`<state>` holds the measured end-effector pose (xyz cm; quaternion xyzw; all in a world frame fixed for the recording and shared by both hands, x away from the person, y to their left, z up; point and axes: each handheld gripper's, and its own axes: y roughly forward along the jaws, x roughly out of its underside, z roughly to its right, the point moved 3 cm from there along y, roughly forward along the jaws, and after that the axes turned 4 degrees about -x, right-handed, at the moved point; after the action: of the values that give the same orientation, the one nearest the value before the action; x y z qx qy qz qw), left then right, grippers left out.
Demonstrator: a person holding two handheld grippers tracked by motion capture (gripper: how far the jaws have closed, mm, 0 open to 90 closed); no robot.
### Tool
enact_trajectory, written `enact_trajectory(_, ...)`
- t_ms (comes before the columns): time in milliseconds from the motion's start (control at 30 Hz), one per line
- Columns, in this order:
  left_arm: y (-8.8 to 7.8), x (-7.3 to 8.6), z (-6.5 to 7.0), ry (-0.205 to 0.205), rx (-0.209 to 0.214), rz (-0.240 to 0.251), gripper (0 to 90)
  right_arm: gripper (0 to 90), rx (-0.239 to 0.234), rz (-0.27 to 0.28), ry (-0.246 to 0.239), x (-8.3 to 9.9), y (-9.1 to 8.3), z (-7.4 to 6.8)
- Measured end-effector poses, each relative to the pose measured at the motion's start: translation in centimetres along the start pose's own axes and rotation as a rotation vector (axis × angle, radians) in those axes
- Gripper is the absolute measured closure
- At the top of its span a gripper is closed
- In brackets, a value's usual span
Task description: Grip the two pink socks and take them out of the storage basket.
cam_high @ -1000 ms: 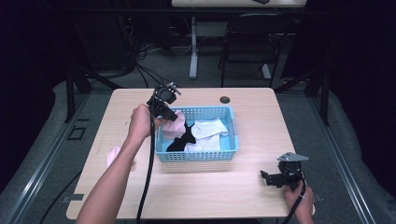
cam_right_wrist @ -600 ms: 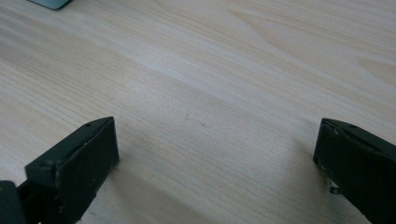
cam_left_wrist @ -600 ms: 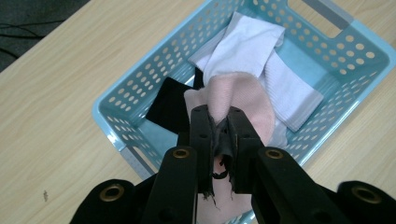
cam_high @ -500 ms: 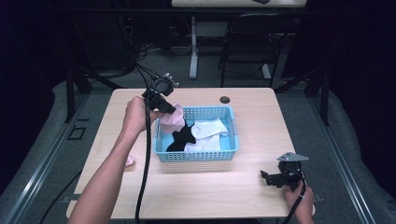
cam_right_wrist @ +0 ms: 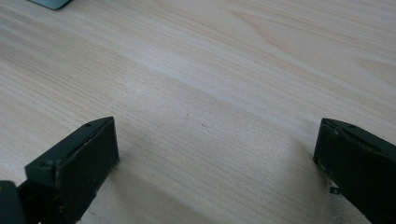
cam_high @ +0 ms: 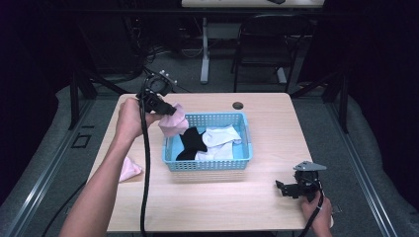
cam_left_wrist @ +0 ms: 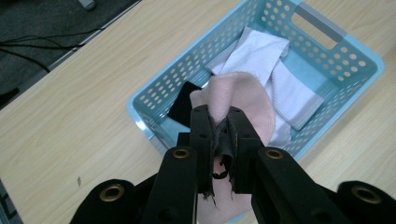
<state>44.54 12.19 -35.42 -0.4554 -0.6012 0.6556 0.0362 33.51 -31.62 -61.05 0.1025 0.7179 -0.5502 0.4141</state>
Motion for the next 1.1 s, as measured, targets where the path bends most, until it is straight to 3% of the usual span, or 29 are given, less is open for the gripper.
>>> enact_trajectory(367, -2.3, 3.1, -2.8, -0.068, -0.045, 0.013, 83.0, 0.0, -0.002, -0.001, -0.001, 0.0, 0.0, 0.0)
enact_trajectory(700, -3.3, 7.5, -5.5, -0.141, -0.083, -0.006, 82.9, 0.0, -0.002, -0.001, -0.001, 0.0, 0.0, 0.0)
enact_trajectory(933, -1.9, 10.8, -6.8, -0.194, -0.086, -0.049, 82.9, 0.0, -0.003, -0.003, -0.002, 0.0, 0.0, 0.0)
enact_trajectory(1067, -0.3, 12.8, -7.4, -0.224, -0.088, -0.091, 82.9, 0.0, -0.002, -0.001, 0.0, 0.0, 0.0, 0.0)
enact_trajectory(1100, 0.8, 14.0, -7.8, -0.245, -0.079, -0.112, 82.8, 0.0, -0.002, -0.003, -0.003, 0.0, 0.0, 0.0)
